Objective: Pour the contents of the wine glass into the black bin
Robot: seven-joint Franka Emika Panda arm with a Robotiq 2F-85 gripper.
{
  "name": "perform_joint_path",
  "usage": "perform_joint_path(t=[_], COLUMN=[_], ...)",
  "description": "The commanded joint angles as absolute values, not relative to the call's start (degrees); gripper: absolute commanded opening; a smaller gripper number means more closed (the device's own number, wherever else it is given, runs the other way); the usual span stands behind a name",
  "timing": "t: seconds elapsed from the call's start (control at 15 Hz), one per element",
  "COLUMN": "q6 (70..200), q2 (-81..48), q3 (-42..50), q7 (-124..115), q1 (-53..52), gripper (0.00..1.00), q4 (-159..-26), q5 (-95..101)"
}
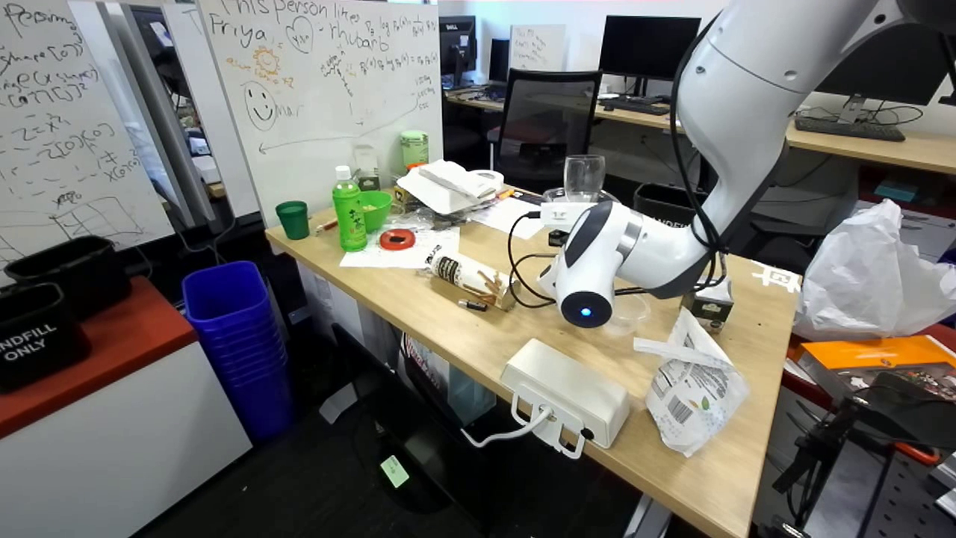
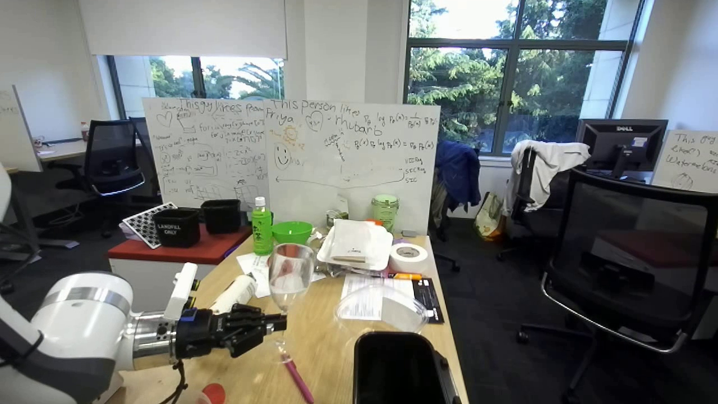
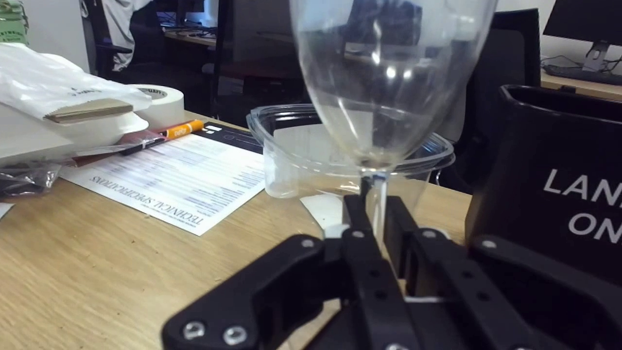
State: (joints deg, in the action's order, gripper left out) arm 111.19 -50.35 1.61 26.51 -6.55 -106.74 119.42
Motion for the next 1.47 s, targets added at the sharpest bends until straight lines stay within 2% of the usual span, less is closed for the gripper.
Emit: perform_joint_path(t=[0.0, 1.4], q6=[111.2, 105.8], q2=[-52.0, -51.9], q3=[1.0, -1.0], q7=[26.7, 24.5], q1=[-5.8, -6.8], gripper=[0.04, 0.04], q4=[-105.4, -111.3], q5=[118.1, 111.2])
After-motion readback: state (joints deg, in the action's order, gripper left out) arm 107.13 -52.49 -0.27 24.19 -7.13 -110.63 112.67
